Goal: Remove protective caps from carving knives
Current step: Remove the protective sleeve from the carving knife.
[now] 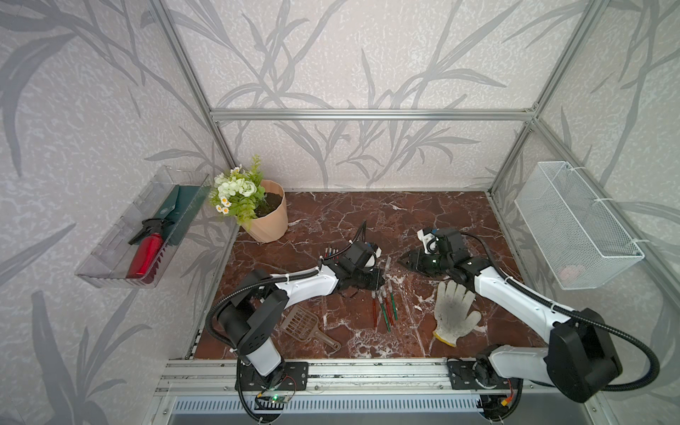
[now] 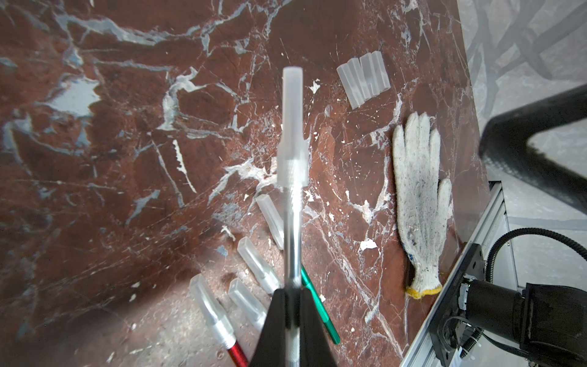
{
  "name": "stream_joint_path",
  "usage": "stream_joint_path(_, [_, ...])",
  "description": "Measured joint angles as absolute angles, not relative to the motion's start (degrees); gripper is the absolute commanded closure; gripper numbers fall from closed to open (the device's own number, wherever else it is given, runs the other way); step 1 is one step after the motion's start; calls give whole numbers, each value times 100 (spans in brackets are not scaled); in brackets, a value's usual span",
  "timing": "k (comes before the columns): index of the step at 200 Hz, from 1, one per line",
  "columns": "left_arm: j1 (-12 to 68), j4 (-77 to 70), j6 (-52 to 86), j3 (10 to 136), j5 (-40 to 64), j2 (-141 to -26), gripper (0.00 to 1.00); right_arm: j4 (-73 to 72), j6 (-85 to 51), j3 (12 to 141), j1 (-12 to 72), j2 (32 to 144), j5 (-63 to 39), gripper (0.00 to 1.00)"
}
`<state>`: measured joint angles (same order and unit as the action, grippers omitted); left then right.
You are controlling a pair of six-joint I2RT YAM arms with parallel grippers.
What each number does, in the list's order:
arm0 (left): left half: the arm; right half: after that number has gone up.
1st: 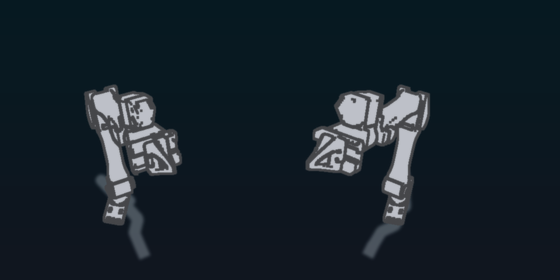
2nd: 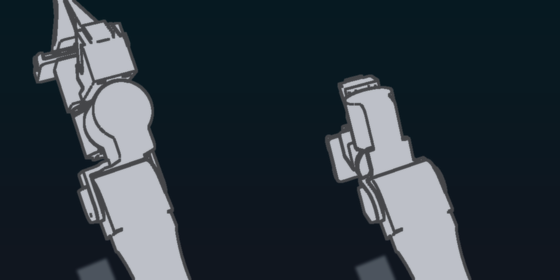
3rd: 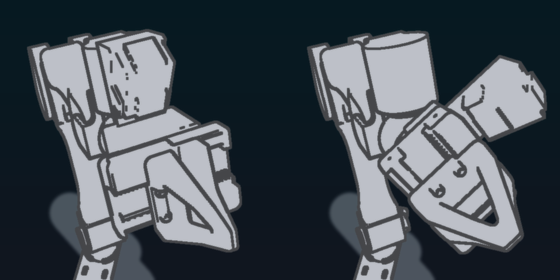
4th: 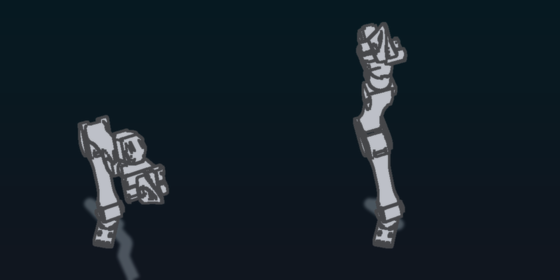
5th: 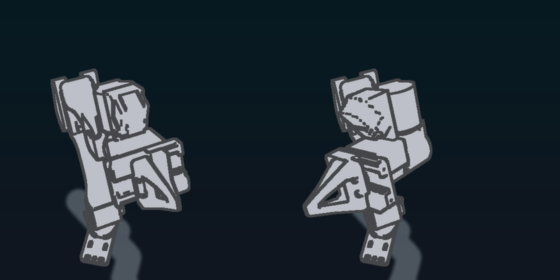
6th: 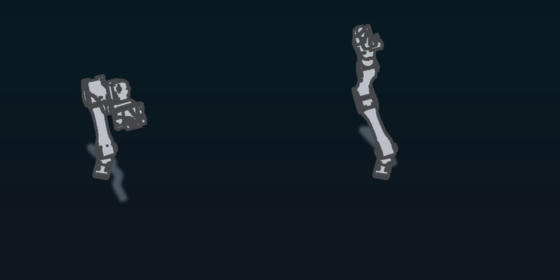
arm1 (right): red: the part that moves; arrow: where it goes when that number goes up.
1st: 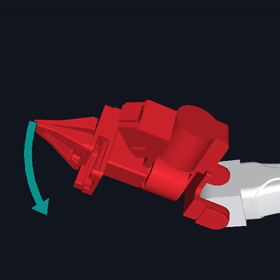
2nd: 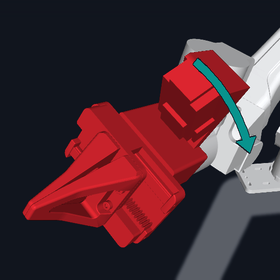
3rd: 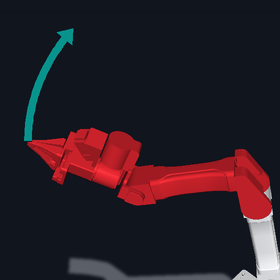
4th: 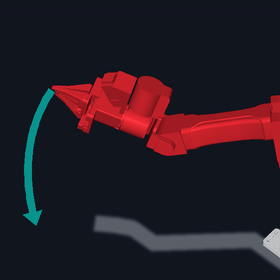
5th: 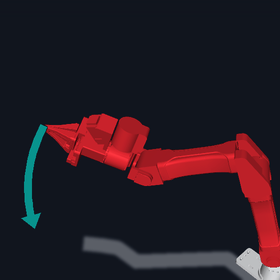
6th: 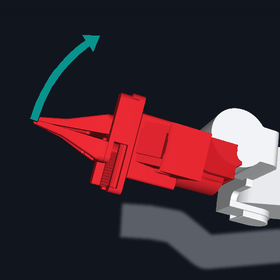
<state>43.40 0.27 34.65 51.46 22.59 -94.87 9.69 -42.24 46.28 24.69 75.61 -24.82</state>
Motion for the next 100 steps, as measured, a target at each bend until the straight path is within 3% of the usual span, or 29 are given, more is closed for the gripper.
stream_joint_path(100, [4340,-786,3872,4895,2314,-9487,92,467,-4316,4884,2464,8493,-2359,60])
